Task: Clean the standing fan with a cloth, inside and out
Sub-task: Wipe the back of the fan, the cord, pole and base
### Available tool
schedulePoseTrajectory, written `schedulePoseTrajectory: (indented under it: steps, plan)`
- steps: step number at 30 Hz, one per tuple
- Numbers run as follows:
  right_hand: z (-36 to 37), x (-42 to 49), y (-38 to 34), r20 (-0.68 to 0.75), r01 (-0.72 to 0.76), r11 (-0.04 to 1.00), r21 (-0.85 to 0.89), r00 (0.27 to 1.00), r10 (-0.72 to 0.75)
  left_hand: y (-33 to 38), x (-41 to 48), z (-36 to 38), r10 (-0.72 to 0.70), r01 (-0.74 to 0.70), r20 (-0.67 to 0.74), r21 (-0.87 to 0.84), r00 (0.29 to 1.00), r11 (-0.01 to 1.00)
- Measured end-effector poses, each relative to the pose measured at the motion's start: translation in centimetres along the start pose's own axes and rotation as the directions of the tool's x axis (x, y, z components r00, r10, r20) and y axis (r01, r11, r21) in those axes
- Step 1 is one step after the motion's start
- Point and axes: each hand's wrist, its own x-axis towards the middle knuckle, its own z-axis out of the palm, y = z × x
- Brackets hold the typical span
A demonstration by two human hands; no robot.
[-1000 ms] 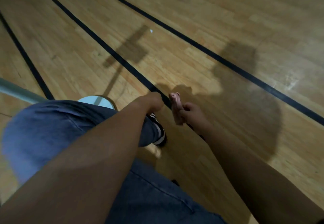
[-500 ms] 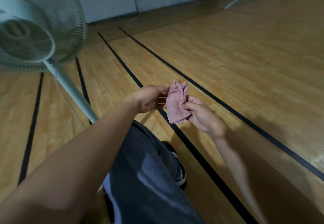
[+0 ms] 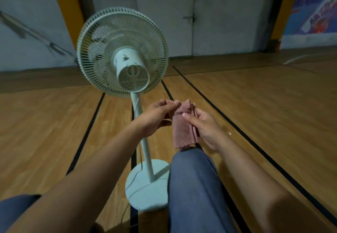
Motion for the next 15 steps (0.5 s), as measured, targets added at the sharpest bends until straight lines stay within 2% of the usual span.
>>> schedulePoseTrajectory:
  steps: [4, 7, 10, 15]
  plan:
    - [2.8, 1.4, -0.6, 0.038, -0.025, 0.998, 0.058, 0.999, 0.023, 0.3, -1.9, -3.3, 0.085, -0.084, -0.01, 0.013, 0.996, 0.996]
    - [3.9, 2.4, -0.6, 0.122, -0.07, 0.997, -0.014, 0.99, 0.071, -0.5, -3.2, -5.6, 0.129, -0.127, -0.011, 0.127, 0.992, 0.984]
    - [5.3, 3.5, -0.1, 0.214, -0.148, 0.984, -0.101, 0.962, 0.167, -1.8, -4.2, -7.7, 0.116, -0.103, -0.048, 0.213, 0.992, 0.972]
    - [8.6, 4.9, 1.8, 0.27, -0.192, 0.962, -0.196, 0.932, 0.241, -4.3, -5.7, -10.3, 0.026, 0.0, -0.101, 0.251, 0.995, 0.968]
